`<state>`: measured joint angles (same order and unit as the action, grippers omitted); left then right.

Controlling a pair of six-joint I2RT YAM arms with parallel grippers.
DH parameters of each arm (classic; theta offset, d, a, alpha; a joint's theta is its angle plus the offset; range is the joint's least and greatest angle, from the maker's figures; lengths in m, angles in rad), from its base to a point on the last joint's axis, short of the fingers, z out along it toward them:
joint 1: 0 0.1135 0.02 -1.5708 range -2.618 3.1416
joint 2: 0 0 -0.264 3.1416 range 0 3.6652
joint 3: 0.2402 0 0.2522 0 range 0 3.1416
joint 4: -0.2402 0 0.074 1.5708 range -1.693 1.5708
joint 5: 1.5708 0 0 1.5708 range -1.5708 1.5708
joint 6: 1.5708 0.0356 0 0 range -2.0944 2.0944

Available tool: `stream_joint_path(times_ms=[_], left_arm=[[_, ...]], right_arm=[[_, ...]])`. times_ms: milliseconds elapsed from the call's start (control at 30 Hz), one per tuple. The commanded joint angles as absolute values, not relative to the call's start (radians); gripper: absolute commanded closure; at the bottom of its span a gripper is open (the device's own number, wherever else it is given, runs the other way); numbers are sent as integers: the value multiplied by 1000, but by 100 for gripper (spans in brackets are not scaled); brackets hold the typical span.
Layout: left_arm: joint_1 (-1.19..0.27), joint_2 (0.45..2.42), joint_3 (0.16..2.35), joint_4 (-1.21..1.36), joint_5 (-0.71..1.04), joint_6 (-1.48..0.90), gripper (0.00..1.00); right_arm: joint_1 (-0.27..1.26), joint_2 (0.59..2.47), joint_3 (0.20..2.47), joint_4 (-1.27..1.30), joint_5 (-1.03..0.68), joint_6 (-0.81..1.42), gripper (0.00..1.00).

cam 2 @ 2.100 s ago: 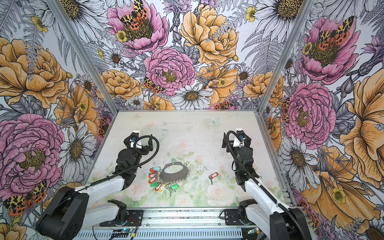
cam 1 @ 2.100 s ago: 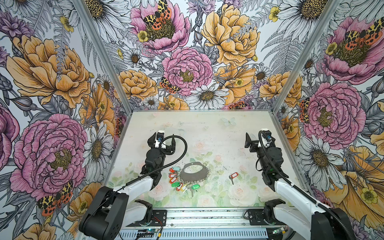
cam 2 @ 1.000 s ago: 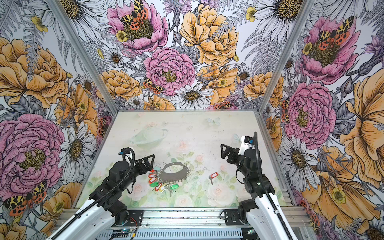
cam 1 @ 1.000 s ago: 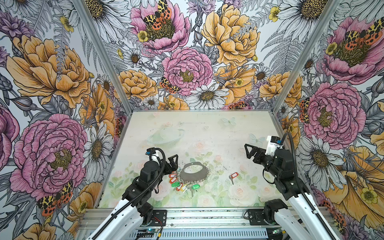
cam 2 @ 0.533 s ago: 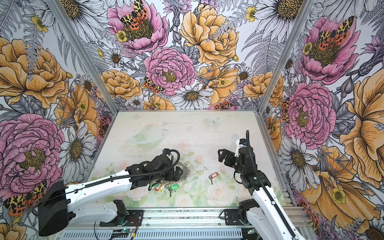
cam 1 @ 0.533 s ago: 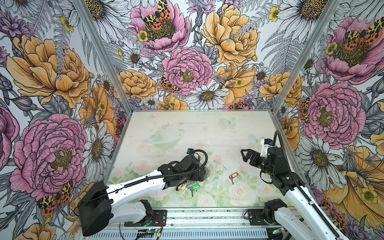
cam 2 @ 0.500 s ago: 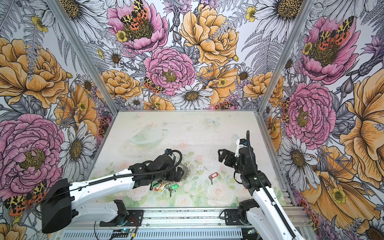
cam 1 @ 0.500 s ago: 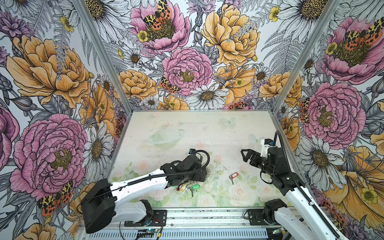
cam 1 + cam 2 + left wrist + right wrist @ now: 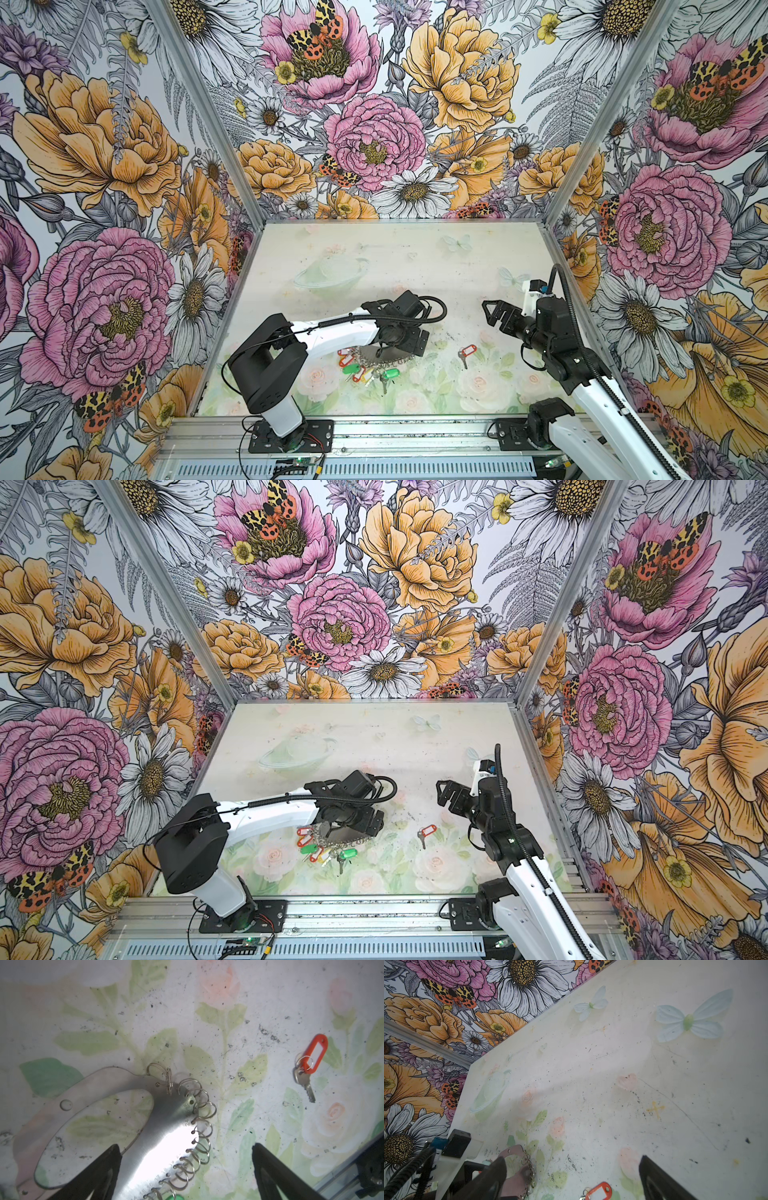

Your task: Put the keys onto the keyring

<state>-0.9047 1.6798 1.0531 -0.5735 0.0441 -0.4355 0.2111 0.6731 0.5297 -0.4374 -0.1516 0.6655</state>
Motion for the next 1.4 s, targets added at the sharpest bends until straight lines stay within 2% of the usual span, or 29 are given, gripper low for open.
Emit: stream_joint_path(times_ms=[0,433,833,1000,1200,1367], left_arm=[[-893,1735,1112,-582,118,-387,1],[-837,1987,1315,-582,137,-384,1],[-667,2140,1488,-580,47,-449,1],[-677,2029,1448,-578,7,-445,1],[-798,1795,1302,-557,-51,-497,1],[-920,1754,1248,-511,-33,-595,2]], right_arm=[[218,660,512,-437,-142,676,0],[218,665,523,-439,-128,663,1],[218,711,533,-436,-128,654,0],[225,751,531,-420,-156,661,1],[261,803,537,-386,-156,684,3],[275,814,549,-384,-114,687,4]])
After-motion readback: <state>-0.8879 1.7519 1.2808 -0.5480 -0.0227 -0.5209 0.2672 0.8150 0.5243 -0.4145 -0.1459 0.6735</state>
